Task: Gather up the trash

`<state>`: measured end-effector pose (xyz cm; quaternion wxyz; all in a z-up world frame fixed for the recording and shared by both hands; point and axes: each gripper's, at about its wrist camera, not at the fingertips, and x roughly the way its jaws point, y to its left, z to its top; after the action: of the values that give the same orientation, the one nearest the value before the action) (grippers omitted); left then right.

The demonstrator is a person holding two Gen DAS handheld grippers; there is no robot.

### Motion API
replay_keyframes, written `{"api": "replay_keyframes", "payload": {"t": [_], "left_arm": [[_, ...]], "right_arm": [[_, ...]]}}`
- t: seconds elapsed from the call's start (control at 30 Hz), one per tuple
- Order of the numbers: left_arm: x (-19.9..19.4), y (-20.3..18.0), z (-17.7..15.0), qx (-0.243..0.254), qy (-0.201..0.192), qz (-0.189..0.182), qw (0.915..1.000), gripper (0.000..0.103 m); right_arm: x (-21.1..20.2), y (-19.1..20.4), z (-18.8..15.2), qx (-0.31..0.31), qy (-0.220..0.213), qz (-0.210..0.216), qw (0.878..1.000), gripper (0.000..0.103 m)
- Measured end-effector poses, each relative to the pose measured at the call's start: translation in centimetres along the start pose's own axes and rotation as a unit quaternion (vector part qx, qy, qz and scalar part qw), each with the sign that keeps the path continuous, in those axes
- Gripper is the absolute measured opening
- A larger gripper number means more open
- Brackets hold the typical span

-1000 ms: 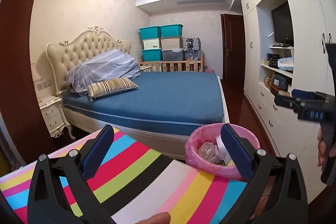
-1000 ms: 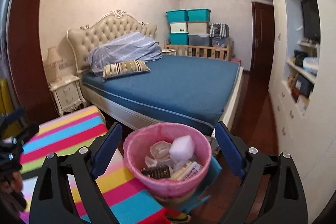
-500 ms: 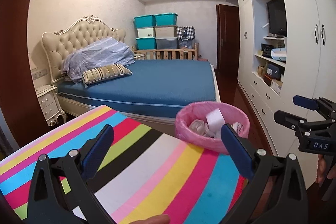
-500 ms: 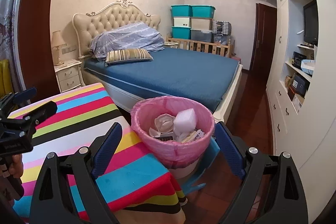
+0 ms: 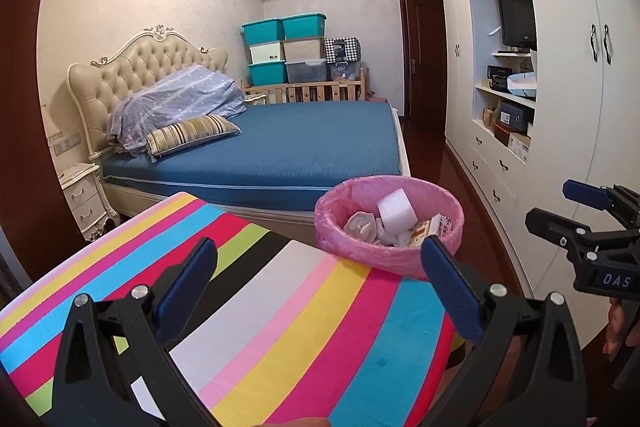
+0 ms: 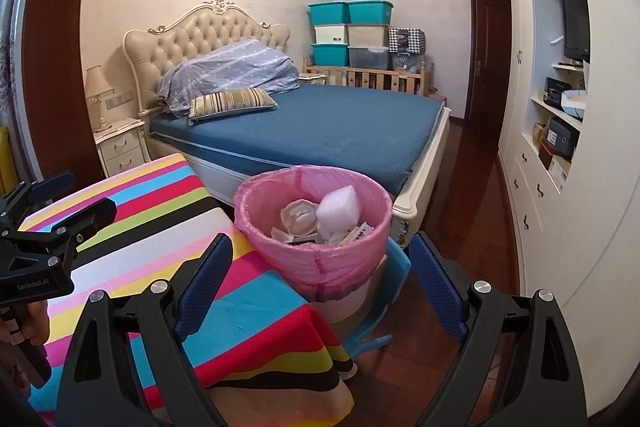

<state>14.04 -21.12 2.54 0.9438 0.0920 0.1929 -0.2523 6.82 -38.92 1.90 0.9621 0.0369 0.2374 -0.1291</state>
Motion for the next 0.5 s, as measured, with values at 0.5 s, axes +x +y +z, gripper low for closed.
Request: {"api": "replay_keyframes", "payload": {"t": [0.5], "left_arm": [[1.05, -0.42, -0.24, 0.003, 0.005, -0.004, 1.0, 0.099]], "right_arm": [[0.11, -0.26, -0.13, 0.002, 0.005, 0.001, 1.0, 0.085]]}}
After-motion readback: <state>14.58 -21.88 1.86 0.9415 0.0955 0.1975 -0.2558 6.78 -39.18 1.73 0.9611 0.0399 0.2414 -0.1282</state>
